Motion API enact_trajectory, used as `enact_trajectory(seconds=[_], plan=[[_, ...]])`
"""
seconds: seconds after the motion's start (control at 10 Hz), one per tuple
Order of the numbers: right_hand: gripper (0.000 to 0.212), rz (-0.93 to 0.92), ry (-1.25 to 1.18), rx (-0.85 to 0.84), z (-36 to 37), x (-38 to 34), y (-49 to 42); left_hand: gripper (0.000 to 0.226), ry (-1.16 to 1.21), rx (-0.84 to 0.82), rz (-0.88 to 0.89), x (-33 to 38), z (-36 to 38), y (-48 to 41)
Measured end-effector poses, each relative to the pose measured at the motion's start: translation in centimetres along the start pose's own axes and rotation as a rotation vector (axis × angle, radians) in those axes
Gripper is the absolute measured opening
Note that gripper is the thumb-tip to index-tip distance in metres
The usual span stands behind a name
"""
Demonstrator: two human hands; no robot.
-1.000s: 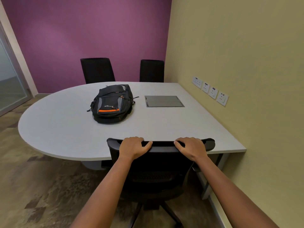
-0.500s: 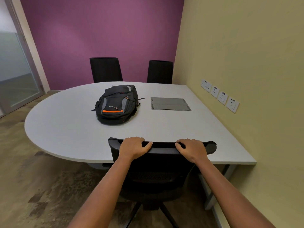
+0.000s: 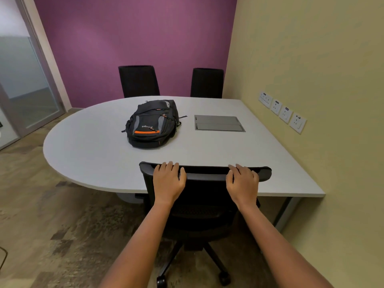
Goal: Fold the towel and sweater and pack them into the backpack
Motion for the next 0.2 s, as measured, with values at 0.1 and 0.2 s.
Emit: enact_trajectory(seconds=[0.1, 0.2], plan=[[0.054, 0.004, 0.037, 0.03, -1.1, -0.4, 1.9, 0.048, -0.029, 0.053, -0.017, 0.4, -0.6, 2.1], [0.061, -0.037, 0.029, 0.049, -1.1, -0.7, 5.2, 0.059, -0.006, 0.092, -0.007, 0.4, -0.5, 5.3]])
Point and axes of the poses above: each hand's wrist, its own y-axis away from the middle knuckle, its own z-axis out of the palm, x = y × z, the point moved 7 cm from there along -y, towards the middle knuckle, and after that the axes turned 14 degrees about x, right-handed, at the moved point
